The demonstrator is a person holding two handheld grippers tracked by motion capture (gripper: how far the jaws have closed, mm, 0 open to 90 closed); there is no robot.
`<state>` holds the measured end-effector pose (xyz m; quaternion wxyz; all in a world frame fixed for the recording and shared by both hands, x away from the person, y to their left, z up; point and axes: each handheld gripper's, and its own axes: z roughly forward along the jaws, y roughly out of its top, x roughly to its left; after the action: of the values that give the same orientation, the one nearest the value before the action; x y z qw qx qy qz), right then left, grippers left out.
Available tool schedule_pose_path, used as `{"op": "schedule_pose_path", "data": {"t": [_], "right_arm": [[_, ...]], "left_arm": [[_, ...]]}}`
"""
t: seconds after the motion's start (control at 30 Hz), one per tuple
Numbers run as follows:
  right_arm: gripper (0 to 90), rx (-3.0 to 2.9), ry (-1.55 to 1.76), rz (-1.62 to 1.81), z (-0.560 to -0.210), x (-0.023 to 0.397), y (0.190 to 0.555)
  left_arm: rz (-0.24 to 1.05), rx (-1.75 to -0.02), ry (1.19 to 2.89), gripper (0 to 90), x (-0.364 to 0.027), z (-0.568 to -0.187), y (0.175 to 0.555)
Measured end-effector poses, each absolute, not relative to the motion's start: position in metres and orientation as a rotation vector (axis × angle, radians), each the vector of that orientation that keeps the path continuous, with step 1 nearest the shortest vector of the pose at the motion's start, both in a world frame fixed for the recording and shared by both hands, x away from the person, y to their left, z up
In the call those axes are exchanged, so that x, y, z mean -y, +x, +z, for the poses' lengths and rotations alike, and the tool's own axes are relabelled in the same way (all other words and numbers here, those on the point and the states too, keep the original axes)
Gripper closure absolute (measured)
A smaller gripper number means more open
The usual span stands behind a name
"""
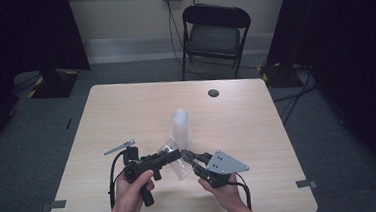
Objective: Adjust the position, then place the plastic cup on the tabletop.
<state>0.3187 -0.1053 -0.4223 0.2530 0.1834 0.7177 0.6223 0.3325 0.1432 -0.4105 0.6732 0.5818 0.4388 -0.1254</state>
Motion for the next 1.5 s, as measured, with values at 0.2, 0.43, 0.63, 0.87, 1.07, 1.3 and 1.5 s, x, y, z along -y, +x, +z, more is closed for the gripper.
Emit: {"op": "schedule_pose_path", "data": {"t": [0.2,0.43,0.63,0.87,1.07,1.3,1.5], "right_arm": [[89.8,-1.988,0.491,1.681,-0.422,0.105,0.319],[89.9,-2.007,0.532,1.697,-0.418,0.111,0.322],[90.0,-2.011,0.605,1.696,-0.416,0.122,0.328],[89.8,-2.057,0.669,1.697,-0.414,0.131,0.333],[90.0,-2.149,0.741,1.678,-0.412,0.14,0.339],[90.0,-2.244,0.819,1.666,-0.412,0.149,0.347],[89.9,-2.301,0.866,1.65,-0.412,0.151,0.351]], "left_arm": [[-0.252,-0.951,1.35,28.8,-0.142,-0.409,0.331],[-0.21,-0.908,1.385,22.8,-0.145,-0.406,0.333],[-0.157,-0.898,1.38,22.5,-0.153,-0.404,0.334],[-0.105,-0.877,1.441,19.1,-0.157,-0.404,0.336],[-0.004,-0.835,1.506,18.1,-0.156,-0.404,0.334],[0.119,-0.769,1.617,18.6,-0.151,-0.404,0.332],[0.17,-0.738,1.676,19.2,-0.149,-0.406,0.331]]}}
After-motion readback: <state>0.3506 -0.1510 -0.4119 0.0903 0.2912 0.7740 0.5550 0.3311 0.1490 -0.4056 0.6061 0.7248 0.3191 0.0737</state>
